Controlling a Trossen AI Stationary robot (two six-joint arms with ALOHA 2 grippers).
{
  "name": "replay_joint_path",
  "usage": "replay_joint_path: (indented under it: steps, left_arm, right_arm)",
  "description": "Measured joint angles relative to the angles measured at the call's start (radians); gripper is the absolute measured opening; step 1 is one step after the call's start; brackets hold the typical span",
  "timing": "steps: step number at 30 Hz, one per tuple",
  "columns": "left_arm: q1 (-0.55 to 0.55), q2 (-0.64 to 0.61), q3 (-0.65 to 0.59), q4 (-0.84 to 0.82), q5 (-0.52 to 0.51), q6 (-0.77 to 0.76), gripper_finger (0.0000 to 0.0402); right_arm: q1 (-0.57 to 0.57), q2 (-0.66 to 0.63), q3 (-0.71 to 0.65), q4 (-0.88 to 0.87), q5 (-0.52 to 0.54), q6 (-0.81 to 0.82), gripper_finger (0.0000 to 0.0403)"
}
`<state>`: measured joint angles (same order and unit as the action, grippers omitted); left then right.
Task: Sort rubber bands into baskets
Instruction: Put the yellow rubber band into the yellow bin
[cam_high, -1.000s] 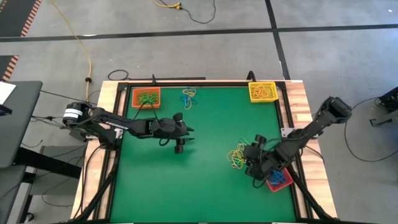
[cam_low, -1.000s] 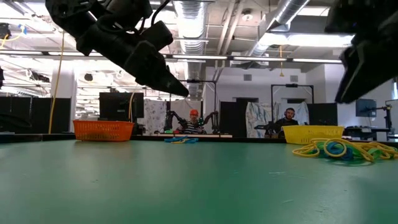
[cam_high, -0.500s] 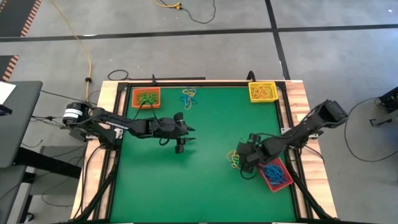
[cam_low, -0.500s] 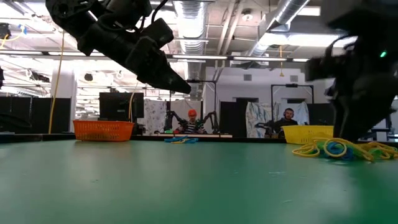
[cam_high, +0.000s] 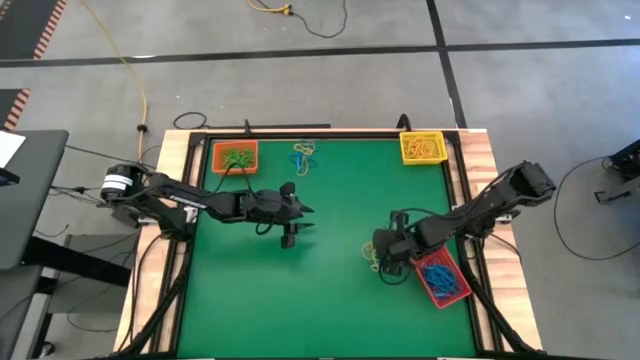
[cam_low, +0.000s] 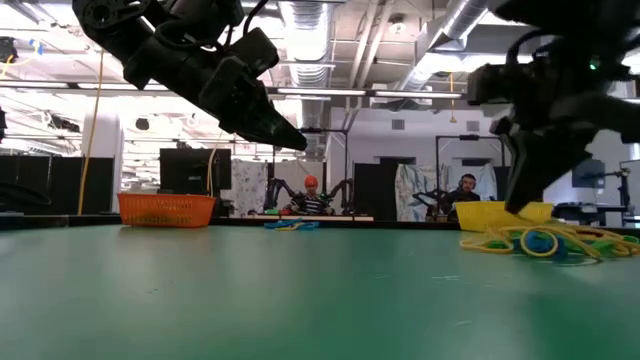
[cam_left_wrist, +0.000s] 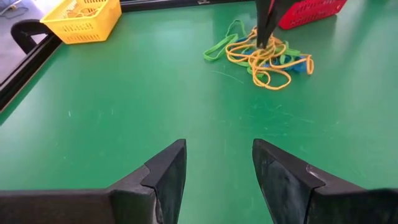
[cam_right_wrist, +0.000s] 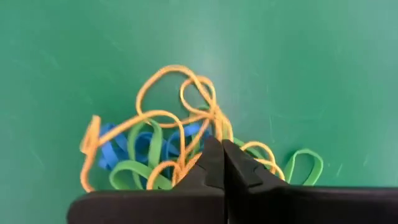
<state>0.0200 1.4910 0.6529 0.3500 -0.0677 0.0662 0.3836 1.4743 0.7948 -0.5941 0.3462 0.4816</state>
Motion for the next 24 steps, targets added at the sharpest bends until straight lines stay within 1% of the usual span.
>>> replay_joint_path:
  steps: [4,8,11,13,16,21,24]
  left_arm:
    - [-0.001,0.0,0.0,-0.001,0.0,-0.004,0.0175]
    - [-0.014,0.0,0.0,-0.002,0.0,-0.006,0.0175]
    - [-0.025,0.0,0.0,-0.002,0.0,-0.007,0.0175]
    - [-0.033,0.0,0.0,-0.002,-0.001,-0.007,0.0175]
    - [-0.044,0.0,0.0,-0.002,-0.001,-0.007,0.0175]
    - [-0.063,0.0,-0.002,-0.011,-0.001,-0.009,0.0175]
    - [-0.074,0.0,-0.002,-0.019,-0.002,-0.008,0.0175]
  right_arm:
    - [-0.001,-0.001,0.026,-0.014,0.008,-0.02,0.0017]
    - [0.003,-0.001,0.078,-0.081,0.054,-0.023,0.0013]
    - [-0.008,-0.001,0.097,-0.098,0.023,0.009,0.0017]
    - [-0.022,0.0,0.097,-0.107,0.014,0.034,0.0032]
    - [-0.048,0.004,0.093,-0.127,-0.001,0.041,0.007]
    - [-0.096,0.004,0.06,-0.09,-0.096,0.044,0.0133]
    - [-0.109,0.005,0.029,-0.024,-0.142,0.038,0.0154]
